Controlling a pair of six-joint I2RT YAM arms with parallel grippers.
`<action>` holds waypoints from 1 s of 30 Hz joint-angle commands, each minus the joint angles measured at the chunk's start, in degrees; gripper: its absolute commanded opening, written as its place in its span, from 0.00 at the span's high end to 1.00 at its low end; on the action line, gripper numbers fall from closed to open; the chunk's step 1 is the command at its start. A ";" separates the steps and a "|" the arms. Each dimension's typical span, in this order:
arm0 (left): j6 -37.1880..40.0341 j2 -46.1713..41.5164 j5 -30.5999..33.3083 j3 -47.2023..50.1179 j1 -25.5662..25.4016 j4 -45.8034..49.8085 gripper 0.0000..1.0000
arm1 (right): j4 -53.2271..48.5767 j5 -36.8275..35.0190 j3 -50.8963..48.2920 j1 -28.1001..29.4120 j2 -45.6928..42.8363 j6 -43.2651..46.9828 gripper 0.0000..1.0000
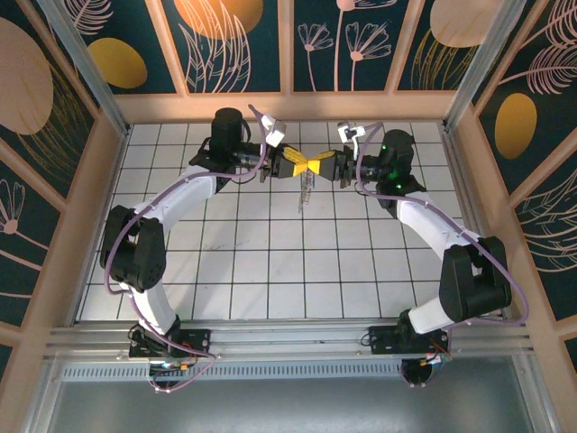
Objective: Put the keys on the keyring
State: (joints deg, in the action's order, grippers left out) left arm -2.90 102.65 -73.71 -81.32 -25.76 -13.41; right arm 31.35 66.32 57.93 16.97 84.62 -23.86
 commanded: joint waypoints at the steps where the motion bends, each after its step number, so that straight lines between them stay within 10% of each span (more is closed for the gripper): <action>1: 2.69 0.01 -4.67 -1.12 -0.63 3.26 1.00 | 2.47 -1.37 1.79 0.05 0.07 0.71 1.00; 7: 3.37 -0.22 -3.73 -0.95 -0.98 3.66 1.00 | 3.18 -2.14 2.04 -0.02 0.28 -0.22 0.99; 14: -5.77 -3.31 3.14 4.58 -1.05 -12.12 1.00 | 4.98 -3.12 -0.45 -1.02 -1.78 -1.54 0.60; 30: -18.60 -6.54 10.36 10.39 -1.05 -31.48 1.00 | 14.83 -3.09 -9.21 -1.96 -3.91 -6.87 0.60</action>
State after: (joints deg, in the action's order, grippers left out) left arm -18.81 97.56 -64.36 -71.33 -26.79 -39.48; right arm 40.64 62.85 49.93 15.29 82.13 -28.84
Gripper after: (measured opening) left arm 0.044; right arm 0.402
